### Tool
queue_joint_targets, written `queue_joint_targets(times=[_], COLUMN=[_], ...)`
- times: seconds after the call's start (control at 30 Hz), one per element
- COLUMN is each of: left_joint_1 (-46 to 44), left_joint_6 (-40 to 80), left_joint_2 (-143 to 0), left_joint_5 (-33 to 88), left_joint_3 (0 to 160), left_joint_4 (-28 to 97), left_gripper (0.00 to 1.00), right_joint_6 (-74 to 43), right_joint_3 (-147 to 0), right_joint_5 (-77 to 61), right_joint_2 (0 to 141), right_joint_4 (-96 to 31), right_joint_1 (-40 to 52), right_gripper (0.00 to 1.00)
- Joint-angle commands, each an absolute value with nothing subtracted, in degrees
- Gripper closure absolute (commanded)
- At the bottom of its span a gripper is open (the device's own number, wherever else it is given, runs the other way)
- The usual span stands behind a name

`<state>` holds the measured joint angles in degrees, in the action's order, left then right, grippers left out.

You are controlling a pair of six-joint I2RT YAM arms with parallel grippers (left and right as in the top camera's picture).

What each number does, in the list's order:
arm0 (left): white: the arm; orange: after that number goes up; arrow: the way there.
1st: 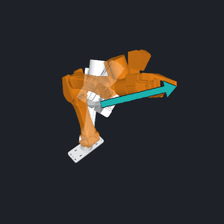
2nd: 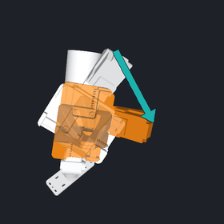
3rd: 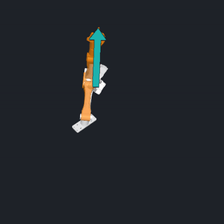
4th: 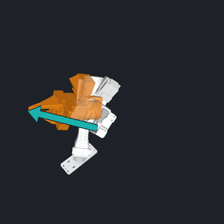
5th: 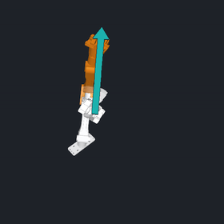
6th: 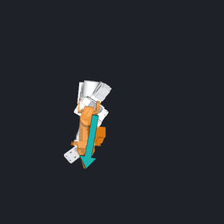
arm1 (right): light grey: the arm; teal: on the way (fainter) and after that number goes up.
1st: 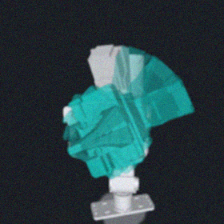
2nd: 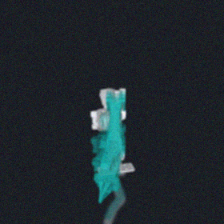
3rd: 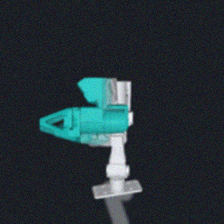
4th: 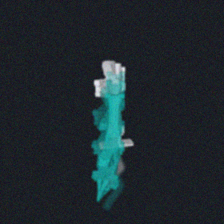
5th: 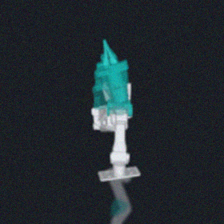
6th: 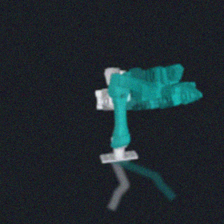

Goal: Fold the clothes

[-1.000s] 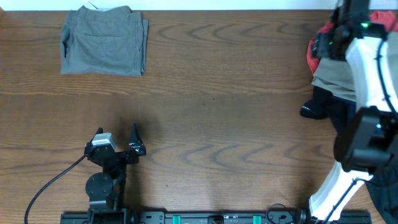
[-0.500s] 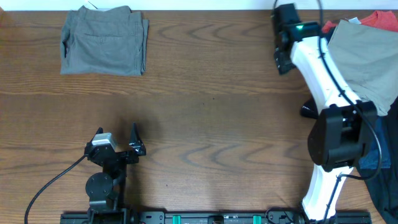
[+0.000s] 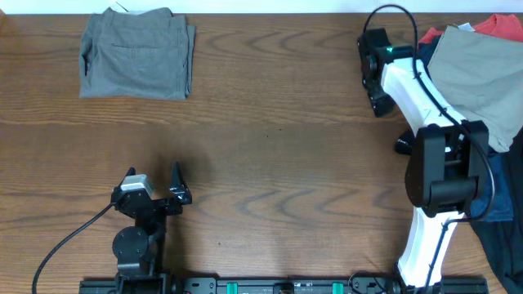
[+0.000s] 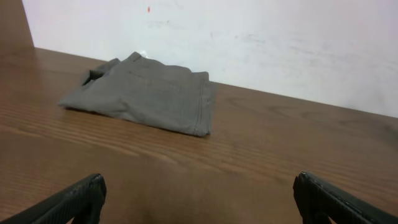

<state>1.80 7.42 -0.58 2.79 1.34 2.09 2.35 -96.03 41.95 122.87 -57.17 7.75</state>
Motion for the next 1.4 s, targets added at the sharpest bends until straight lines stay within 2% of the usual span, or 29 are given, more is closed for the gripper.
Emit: queue_joint_targets(times=[0.0, 0.13, 0.33, 0.37, 0.43, 0.5, 0.57, 0.6, 0.87, 0.93, 1.13, 1.37], left_joint_1=[1.7, 1.7, 1.7, 1.7, 1.7, 1.7, 1.7, 1.7, 1.7, 1.7, 1.7, 1.7], left_joint_6=[6.6, 6.6, 6.6, 6.6, 6.6, 6.6, 6.6, 6.6, 6.6, 6.6, 6.7, 6.6], left_joint_2=[-0.2, -0.2, -0.2, -0.2, -0.2, -0.2, -0.2, -0.2, -0.2, -0.2, -0.2, -0.2], left_joint_5=[1.9, 1.9, 1.9, 1.9, 1.9, 1.9, 1.9, 1.9, 1.9, 1.9, 1.9, 1.9], left_joint_3=[0.2, 0.2, 0.2, 0.2, 0.2, 0.2, 0.2, 0.2, 0.2, 0.2, 0.2, 0.2], left_joint_4=[3.8, 3.8, 3.8, 3.8, 3.8, 3.8, 3.8, 3.8, 3.8, 3.8, 3.8, 3.8], left_gripper=[0.02, 0.02, 0.02, 0.02, 0.02, 0.02, 0.02, 0.02, 0.02, 0.02, 0.02, 0.02], right_joint_6=[6.7, 6.6, 10.8, 10.8, 10.3, 10.2, 10.1, 10.1, 7.8, 6.1, 1.1, -9.5], right_joint_3=[-93.3, -91.7, -91.7, -91.7, -91.7, -91.7, -91.7, -91.7, -91.7, -91.8, -92.9, -94.2], right_joint_5=[43.7, 48.5, 45.0, 45.0, 44.5, 44.3, 44.4, 44.4, 45.9, 47.6, 49.8, 49.8], right_joint_2=[122.9, 122.9, 122.9, 122.9, 122.9, 122.9, 122.9, 122.9, 122.9, 122.9, 122.6, 116.1], right_joint_4=[-54.2, -50.3, -48.8, -48.6, -48.5, -48.4, -48.2, -48.0, -47.5, -47.2, -47.4, -47.1], right_joint_1=[6.4, 4.9, 1.2, 0.9, 0.3, 0.0, 0.1, 0.1, 0.1, 0.1, 0.1, 0.0], right_gripper=[0.01, 0.01, 0.03, 0.06, 0.20, 0.44, 0.55, 0.58, 0.59, 0.67, 0.99, 0.99])
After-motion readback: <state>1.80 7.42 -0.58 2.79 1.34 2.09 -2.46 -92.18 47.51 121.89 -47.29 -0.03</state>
